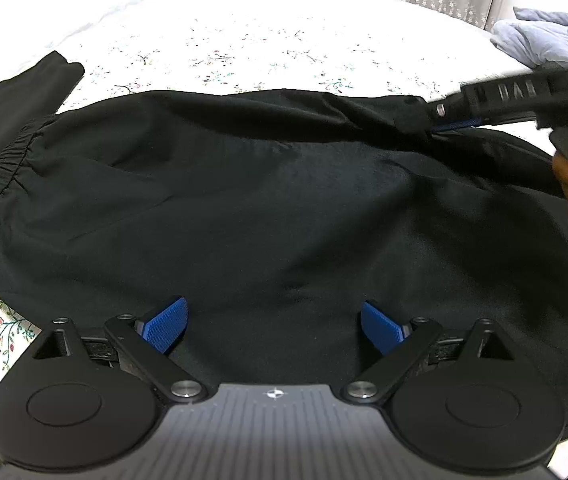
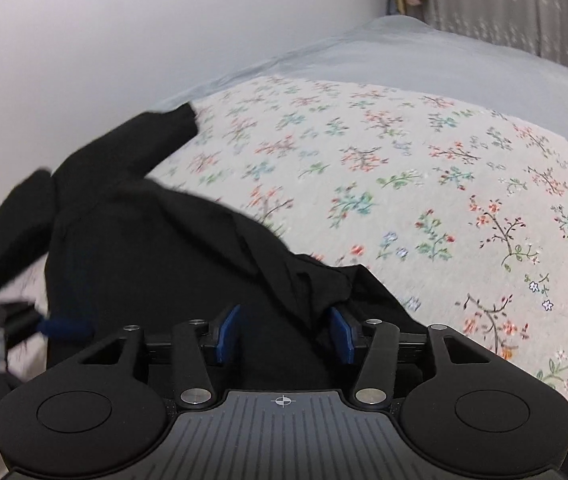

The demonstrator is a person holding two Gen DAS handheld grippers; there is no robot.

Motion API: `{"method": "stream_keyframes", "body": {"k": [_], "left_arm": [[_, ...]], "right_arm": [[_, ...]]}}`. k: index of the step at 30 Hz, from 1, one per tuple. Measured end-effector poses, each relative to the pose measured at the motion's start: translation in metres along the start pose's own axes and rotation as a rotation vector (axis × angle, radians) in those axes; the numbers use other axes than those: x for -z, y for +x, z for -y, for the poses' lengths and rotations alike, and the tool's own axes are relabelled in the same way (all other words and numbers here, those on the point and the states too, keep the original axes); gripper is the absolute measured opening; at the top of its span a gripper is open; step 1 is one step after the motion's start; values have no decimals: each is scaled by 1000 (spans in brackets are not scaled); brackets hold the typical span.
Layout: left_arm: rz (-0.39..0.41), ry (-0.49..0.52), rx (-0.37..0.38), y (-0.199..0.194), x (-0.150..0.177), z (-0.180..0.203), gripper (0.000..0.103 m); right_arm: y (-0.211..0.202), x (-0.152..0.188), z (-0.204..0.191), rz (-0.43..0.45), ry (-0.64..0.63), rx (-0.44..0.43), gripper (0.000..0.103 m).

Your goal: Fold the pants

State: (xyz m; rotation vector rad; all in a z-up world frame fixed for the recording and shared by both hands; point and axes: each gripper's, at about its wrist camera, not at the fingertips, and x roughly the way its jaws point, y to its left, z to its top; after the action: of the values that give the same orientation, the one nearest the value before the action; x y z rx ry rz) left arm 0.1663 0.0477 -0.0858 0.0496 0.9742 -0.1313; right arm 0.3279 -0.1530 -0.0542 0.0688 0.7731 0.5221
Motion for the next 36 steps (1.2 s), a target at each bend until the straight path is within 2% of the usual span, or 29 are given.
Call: {"method": "stream_keyframes", "body": {"k": [4, 10, 13, 19, 21, 22, 23, 26, 31, 33, 36], "left_arm": [[3, 2, -3, 0, 1, 1, 103], [3, 3, -5, -1, 2, 3, 103], [4, 4, -4, -1, 2, 3, 103], [7, 12, -3, -1, 2, 3, 103], [7, 12, -3, -1, 2, 3, 103], [6, 12, -3, -1, 2, 4, 103], [6, 11, -3, -1, 2, 4, 103], [7, 12, -2, -1, 2, 3, 103], [6, 11, 2, 0, 1, 3, 103], [6, 12, 2, -1, 1, 3, 103], [6, 13, 2, -1, 2, 3, 103]], "right_arm": [[6, -6, 27, 14, 140, -70, 49], [24, -16, 70, 8, 353, -119, 49], [38, -17, 80, -35, 377, -135, 49], [49, -24, 101, -18, 521, -214, 49], [51, -27, 96, -8, 520, -199, 45], [51, -28, 94, -8, 513, -184, 35], [52, -28, 91, -11, 514, -167, 20], [51, -26, 87, 8, 518, -143, 2], [29, -32, 74, 128, 452, -36, 2], [20, -35, 69, 155, 423, -36, 2], [24, -40, 68, 77, 379, -2, 3]]}}
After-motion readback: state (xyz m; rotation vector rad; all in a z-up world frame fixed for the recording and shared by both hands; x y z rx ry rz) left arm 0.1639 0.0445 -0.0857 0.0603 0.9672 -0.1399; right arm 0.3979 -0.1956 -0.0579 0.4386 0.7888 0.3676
